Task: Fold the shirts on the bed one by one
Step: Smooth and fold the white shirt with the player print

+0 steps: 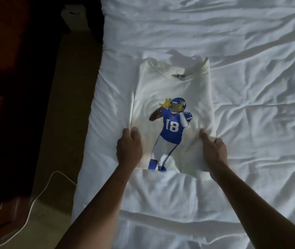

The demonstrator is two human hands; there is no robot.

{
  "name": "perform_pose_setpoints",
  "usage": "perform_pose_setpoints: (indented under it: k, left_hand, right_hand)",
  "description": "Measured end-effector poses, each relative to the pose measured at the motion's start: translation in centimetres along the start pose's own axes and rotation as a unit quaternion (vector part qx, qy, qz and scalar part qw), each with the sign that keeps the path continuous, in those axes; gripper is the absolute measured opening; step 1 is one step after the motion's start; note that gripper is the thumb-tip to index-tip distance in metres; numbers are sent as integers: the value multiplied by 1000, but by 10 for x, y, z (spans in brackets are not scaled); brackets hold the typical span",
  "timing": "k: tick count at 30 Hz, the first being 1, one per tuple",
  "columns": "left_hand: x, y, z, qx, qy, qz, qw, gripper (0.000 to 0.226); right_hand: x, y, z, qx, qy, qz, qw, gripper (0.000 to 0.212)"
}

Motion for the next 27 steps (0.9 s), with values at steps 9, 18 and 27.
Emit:
perform_pose_setpoints:
  k: [9, 18, 27]
  left_hand:
    - [-78, -29, -71, -10, -43, 10, 999, 34]
    - [-37, -37, -23, -10, -36, 10, 999, 57]
    - [36, -24, 76, -90, -96, -116, 984, 70]
  right_hand:
    - [61, -38, -62, -56, -52, 18, 997, 44]
    - [13, -12, -27, -198, 84, 198, 956, 54]
    - [-60, 2, 39, -289, 107, 192, 932, 58]
Point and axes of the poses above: each hand's wrist, its own z-axis towards the middle knuckle, its own y-axis out of the palm, x = y × z, the point moved 7 cm from there along z, towards the middle knuckle, and after that the axes turned 5 degrees about -y, right-handed, at the moved point
